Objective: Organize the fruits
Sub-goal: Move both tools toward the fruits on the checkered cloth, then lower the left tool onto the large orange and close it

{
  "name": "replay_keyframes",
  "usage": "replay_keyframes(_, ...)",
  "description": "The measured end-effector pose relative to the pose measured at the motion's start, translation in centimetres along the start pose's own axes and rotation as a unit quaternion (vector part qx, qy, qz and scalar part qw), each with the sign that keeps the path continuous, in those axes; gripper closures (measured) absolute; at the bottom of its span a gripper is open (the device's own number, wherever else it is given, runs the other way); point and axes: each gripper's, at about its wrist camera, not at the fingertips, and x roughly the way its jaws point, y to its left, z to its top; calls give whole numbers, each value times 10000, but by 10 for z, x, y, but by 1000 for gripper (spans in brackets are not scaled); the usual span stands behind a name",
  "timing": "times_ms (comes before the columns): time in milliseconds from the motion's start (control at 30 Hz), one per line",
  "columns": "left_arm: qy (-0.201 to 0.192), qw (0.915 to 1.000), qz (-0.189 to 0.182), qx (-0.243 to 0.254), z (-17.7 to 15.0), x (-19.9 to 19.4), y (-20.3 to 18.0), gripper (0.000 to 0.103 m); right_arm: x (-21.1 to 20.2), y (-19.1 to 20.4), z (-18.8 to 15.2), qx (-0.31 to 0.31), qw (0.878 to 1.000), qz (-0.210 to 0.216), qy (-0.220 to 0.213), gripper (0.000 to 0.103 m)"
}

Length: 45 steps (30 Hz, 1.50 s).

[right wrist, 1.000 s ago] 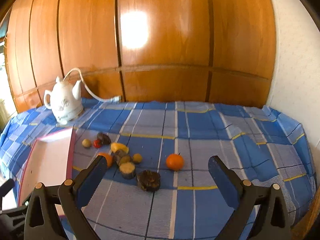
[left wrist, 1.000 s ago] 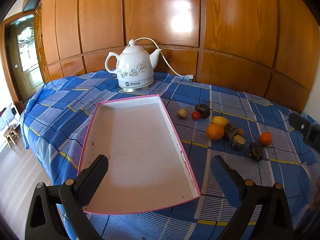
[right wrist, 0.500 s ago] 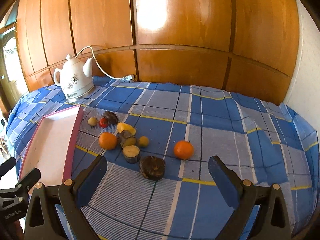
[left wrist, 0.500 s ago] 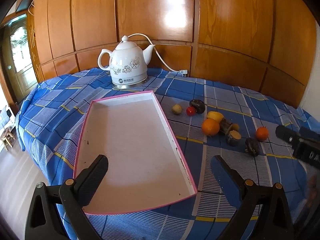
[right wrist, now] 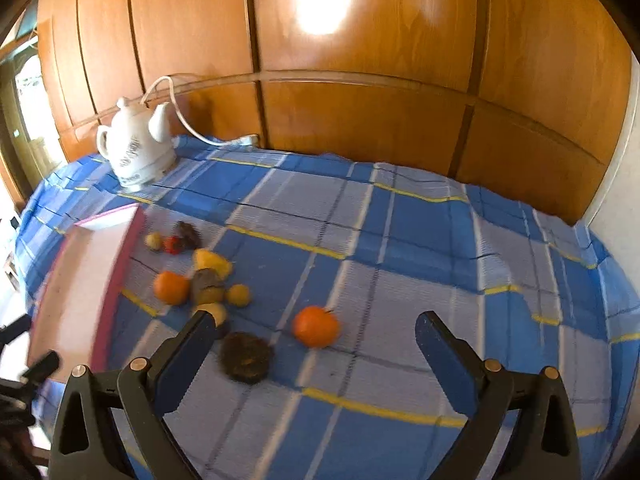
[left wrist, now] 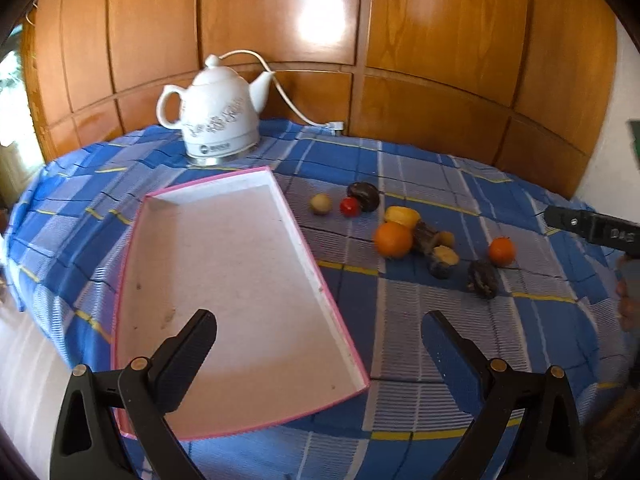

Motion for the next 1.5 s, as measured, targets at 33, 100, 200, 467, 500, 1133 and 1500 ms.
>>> replay_keyframes(33,9,10000,-71,-42,3,2,1,0,5,-7,1,37,10000,-6,44,9)
replay_keyframes(100,38,9997,-223,-98,11,5,2,0,14,-21,2,228,9996,79,155,11)
replay_keyframes(200,137,9992,-352,-124,23,12,2,0,26,-39,-2,546,9981,128,272,13)
replay_keyframes(467,-46,9995,-228,199,48,25,-5,0,34,-52,-2,1036,9924,455,485,19)
replay_keyframes(500,-68,9994,-212,254,51,27,-6,0,34,-52,-2,1051,9920,482,498,19)
replay_keyframes(1133,1037,9816,-592,1488,67,108,-51,31,34,-47,1,1052,9903,716,562,23)
replay_keyframes(1500,1362,9734,-841,1641,74,156,-66,43,37,-44,-1,1070,9879,919,640,32)
